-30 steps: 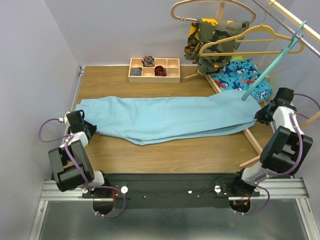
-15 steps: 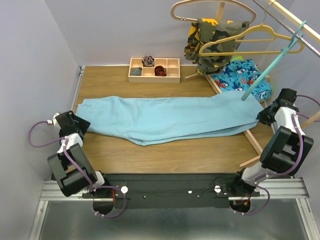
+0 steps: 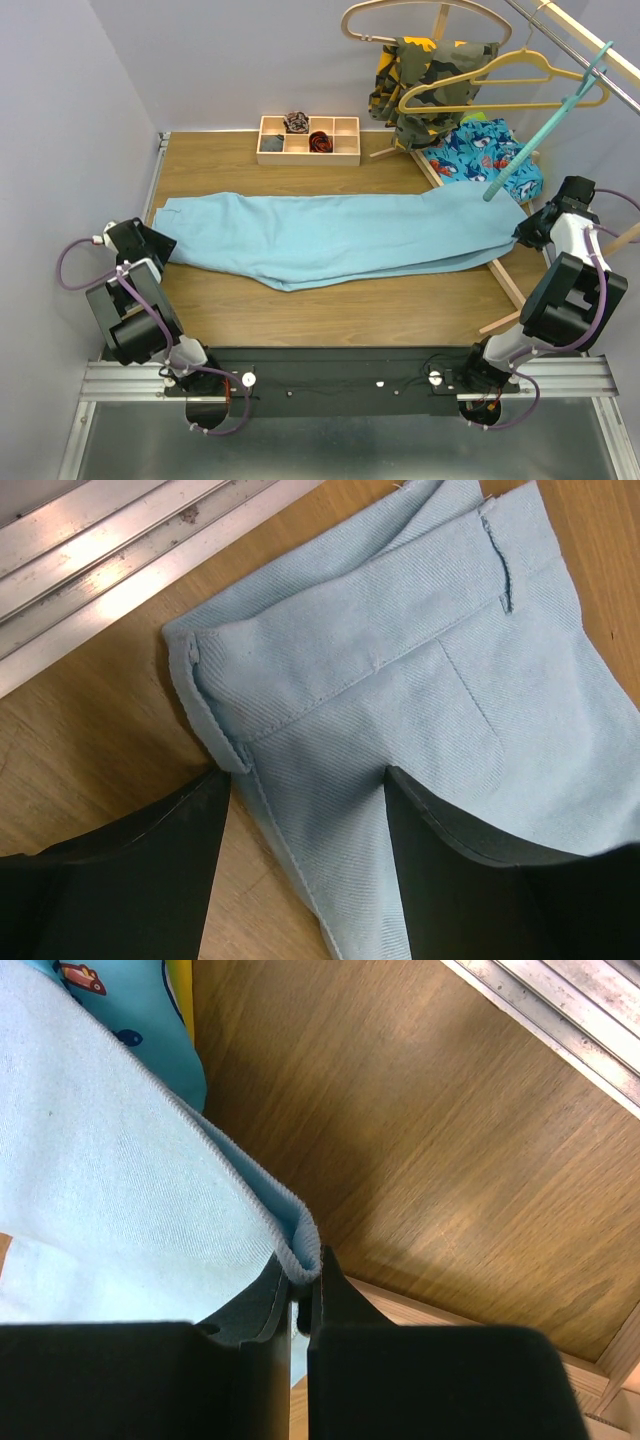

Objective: Place the trousers on the hanger
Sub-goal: Fold the trousers at the center of the board.

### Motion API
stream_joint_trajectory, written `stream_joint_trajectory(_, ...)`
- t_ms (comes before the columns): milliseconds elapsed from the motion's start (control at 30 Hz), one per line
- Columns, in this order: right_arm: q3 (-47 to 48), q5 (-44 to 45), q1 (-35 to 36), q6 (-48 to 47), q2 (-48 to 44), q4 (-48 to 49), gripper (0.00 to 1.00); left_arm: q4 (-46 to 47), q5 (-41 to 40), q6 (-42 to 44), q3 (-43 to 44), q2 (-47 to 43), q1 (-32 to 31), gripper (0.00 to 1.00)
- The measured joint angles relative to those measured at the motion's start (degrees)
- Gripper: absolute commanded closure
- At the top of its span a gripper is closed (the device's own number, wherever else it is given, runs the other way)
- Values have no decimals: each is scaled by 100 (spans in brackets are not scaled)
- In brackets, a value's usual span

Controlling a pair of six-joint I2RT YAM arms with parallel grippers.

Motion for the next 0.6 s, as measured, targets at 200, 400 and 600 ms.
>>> stream_joint_trajectory(200, 0, -13, 0, 0, 0, 0, 99, 28, 66, 28, 151, 195, 0, 58)
stream_joint_trajectory(400, 0, -15, 0, -2, 0, 0, 92, -2, 151, 157, 372, 413, 0, 100)
stream_joint_trajectory(600, 0, -37, -4, -136, -7, 24, 21, -192, 254, 391, 538, 468, -2, 100)
